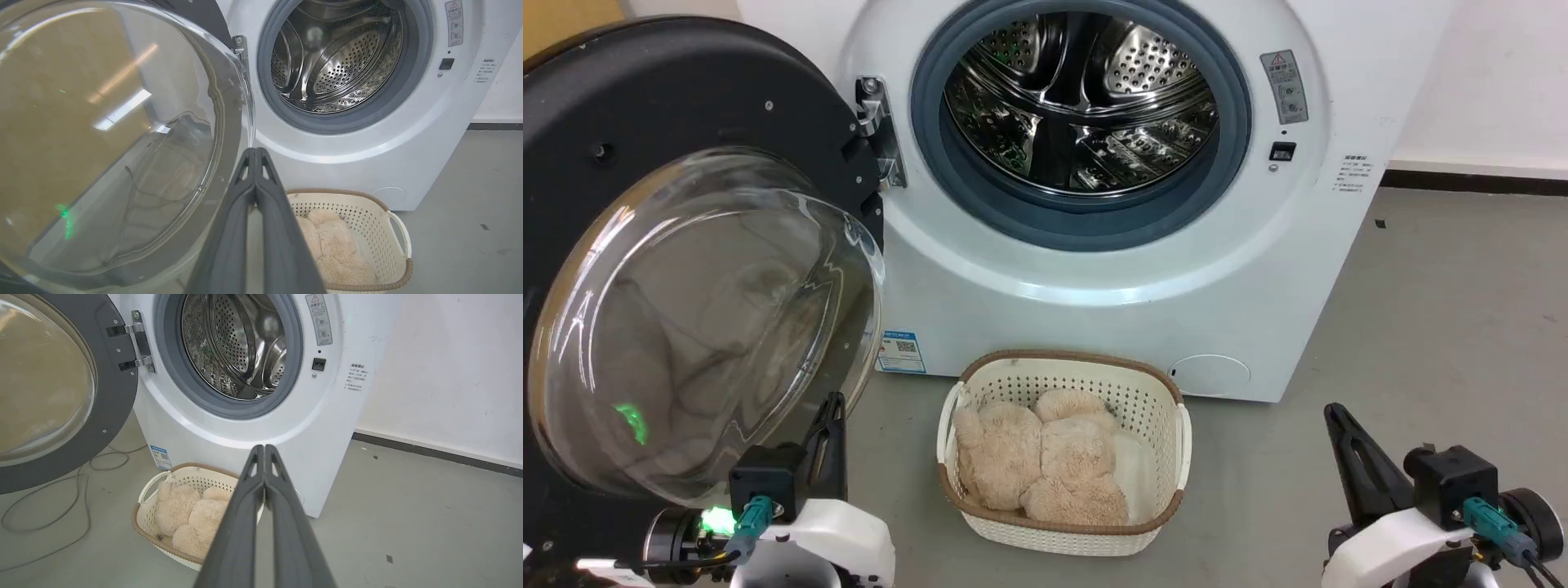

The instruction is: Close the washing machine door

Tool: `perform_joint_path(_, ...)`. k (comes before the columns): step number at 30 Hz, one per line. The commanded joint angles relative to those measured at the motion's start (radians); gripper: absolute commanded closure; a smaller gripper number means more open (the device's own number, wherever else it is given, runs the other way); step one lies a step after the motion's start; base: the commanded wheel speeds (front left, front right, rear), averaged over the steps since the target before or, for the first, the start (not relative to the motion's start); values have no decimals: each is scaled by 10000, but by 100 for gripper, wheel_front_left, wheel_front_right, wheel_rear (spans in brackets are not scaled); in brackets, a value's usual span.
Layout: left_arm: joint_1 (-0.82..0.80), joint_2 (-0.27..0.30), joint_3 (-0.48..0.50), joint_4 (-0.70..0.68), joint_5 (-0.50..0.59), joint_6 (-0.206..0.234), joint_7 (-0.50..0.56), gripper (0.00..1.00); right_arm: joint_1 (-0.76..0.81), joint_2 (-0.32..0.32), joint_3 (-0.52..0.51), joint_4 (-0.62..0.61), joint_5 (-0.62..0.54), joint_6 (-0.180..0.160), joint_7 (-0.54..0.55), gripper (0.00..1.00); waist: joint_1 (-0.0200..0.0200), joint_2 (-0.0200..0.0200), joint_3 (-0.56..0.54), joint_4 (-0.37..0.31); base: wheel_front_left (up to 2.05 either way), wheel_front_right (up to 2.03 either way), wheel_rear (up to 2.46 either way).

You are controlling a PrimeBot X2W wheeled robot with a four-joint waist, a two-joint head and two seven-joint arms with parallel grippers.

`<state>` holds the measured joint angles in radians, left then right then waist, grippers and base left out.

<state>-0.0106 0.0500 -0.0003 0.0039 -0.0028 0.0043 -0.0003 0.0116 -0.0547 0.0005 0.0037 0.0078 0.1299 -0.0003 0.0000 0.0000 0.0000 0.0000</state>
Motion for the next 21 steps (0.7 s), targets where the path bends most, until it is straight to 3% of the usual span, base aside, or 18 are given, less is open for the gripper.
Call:
perform_joint_path(1,106,3,3,-39,28,-43,3,100,-116,45,-5,-37,-78,8,3,100,0,0,0,0,0,0,0)
perform_joint_path(21,106,3,3,-39,28,-43,3,100,-116,45,-5,-37,-78,8,3,100,0,0,0,0,0,0,0)
